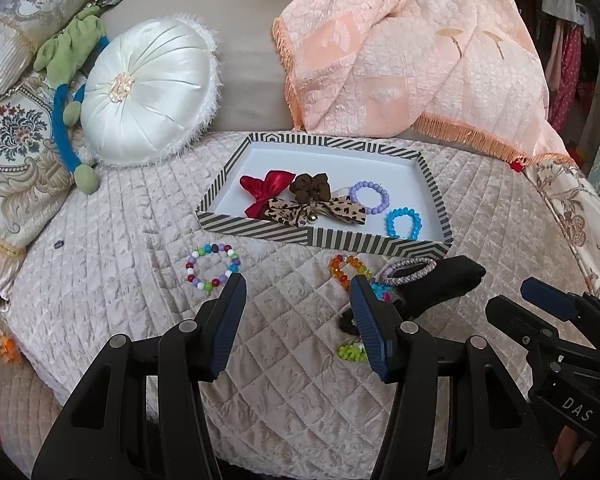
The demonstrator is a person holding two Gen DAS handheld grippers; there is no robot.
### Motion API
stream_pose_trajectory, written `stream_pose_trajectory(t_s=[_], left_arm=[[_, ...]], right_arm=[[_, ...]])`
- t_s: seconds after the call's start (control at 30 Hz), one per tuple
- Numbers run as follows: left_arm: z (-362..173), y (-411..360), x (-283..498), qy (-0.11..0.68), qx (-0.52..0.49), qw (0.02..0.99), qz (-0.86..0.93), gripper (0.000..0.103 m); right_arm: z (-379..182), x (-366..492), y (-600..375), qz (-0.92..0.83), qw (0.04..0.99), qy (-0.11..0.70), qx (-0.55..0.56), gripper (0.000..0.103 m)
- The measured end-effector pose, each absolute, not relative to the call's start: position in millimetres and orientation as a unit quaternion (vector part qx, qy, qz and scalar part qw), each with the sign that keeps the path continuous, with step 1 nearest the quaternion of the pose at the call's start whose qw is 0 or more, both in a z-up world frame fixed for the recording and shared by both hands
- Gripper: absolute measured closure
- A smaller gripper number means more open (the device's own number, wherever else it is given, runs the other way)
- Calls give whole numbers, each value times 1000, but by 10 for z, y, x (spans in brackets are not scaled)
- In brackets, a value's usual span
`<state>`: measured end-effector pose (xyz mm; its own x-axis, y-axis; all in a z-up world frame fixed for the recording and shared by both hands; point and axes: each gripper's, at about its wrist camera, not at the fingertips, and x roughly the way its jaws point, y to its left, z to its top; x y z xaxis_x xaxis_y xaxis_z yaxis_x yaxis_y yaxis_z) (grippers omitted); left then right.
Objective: Organize jewelry
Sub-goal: 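Withdraw both tools and move them back over the remaining jewelry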
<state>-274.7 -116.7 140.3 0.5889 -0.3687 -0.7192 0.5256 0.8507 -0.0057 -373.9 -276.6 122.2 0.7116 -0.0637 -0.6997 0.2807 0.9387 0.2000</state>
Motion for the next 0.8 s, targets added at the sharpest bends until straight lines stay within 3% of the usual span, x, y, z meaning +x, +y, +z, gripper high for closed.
stream_pose_trajectory(t_s=[0.63,0.8], left_arm=[[1155,-1093,-2586,421,59,857,-291,49],[1024,-1170,-2591,448,42,829,-332,44]], right_arm=[[946,-3695,-2956,-109,896,399,158,47],[859,-3687,-3055,-117,890,407,168,47]])
